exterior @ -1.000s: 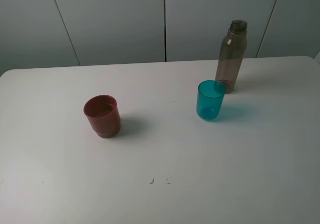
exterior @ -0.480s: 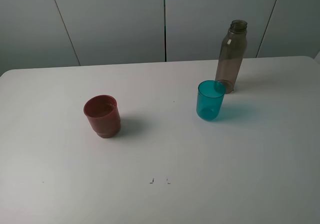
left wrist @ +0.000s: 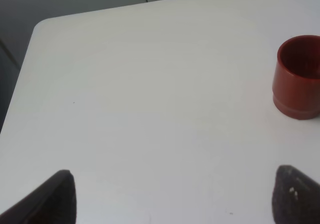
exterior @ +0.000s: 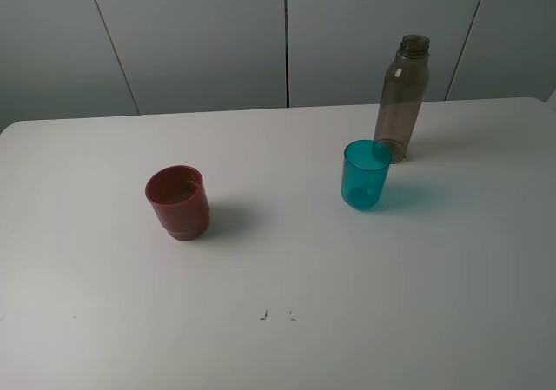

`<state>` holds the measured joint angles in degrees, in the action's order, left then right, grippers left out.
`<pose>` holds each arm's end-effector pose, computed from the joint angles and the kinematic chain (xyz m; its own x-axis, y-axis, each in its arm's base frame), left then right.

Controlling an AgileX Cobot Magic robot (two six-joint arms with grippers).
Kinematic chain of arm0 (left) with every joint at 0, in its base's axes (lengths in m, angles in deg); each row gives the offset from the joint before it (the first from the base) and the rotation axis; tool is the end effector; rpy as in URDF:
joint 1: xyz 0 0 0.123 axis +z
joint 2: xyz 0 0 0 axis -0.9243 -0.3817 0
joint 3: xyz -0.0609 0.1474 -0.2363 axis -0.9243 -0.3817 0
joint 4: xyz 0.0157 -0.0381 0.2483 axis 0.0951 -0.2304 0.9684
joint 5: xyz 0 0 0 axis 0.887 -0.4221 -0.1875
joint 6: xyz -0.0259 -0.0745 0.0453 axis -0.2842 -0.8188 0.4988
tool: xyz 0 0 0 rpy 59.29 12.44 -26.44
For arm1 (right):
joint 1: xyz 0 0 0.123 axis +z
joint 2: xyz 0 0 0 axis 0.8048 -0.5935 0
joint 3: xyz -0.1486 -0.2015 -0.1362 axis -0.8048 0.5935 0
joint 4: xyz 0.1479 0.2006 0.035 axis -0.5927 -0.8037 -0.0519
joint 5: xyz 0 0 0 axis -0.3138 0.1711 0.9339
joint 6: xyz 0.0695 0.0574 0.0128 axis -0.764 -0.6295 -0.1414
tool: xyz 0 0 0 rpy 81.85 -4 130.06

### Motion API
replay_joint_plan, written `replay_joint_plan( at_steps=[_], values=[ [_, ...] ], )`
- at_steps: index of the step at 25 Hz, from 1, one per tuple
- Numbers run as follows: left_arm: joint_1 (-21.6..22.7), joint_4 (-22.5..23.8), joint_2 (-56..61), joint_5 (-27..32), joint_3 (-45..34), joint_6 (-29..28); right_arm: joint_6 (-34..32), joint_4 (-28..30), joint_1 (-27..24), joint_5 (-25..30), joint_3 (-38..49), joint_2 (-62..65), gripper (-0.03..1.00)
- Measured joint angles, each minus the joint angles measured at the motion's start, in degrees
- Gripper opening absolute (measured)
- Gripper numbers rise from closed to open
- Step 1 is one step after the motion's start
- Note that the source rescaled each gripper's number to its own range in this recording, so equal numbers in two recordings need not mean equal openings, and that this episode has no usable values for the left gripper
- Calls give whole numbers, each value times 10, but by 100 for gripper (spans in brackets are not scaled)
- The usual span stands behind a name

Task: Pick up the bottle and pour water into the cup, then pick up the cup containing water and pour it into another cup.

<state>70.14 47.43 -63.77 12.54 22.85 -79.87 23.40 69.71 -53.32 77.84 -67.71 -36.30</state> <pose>-0.0081 -0.0024 0.2798 -0.4644 0.1114 -0.8786 0.0356 0.9936 0.1072 -0.0080 -0.0007 0.2777 -0.4772 -0.0057 -0.8788 -0.0003 1.0000 -0.0063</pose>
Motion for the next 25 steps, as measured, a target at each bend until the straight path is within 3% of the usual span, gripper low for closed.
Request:
replay_joint_plan(
  at_steps=[13, 18, 25],
  values=[
    [0, 0, 0, 0, 0, 0, 0, 0, 0, 0, 0, 0, 98],
    [0, 0, 0, 0, 0, 0, 0, 0, 29, -1, 0, 0, 98],
    [0, 0, 0, 0, 0, 0, 0, -1, 30, -1, 0, 0, 98]
  ],
)
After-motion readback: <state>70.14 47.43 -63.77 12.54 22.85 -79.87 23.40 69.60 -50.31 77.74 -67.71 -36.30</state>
